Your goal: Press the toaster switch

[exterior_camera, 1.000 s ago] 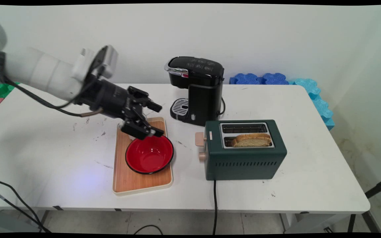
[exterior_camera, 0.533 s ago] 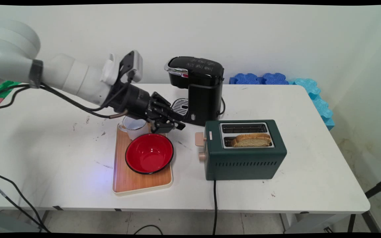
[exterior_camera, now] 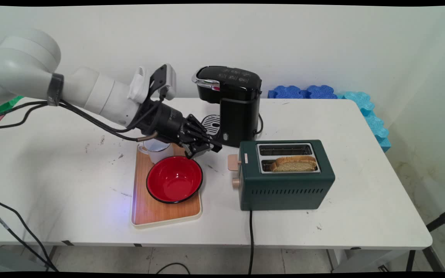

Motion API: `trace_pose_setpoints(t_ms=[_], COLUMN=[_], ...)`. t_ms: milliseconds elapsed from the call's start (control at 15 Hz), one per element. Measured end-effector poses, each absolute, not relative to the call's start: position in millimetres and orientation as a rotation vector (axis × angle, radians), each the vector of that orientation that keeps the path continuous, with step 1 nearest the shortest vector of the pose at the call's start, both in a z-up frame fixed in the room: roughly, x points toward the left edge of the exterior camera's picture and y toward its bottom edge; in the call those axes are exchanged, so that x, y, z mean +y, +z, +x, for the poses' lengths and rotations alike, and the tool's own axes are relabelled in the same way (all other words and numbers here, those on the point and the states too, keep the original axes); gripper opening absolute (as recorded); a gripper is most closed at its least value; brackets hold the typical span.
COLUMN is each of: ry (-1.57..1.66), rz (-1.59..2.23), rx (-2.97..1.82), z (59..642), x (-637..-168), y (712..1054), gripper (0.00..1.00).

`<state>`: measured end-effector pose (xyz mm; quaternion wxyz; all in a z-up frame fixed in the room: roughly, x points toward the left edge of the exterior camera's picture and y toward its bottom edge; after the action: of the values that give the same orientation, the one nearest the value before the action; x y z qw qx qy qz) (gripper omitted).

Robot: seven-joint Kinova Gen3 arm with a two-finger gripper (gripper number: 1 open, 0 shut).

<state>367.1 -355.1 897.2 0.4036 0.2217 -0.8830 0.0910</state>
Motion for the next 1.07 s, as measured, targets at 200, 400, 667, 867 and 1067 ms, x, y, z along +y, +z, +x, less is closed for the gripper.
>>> trace_pose_setpoints(t_ms=[200, 400, 667, 867, 1067], ry=[0.214, 0.207, 0.197, 0.193, 0.189], rz=[0.550, 0.540, 0.531, 0.530, 0.529], rx=[-2.233, -2.233, -2.234, -2.235, -2.234], z=[362, 356, 353, 354, 354], x=[-357, -360, -362, -363, -364], y=[895, 892, 890, 888, 886], gripper=[0.00, 0.00, 0.00, 0.00, 0.00])
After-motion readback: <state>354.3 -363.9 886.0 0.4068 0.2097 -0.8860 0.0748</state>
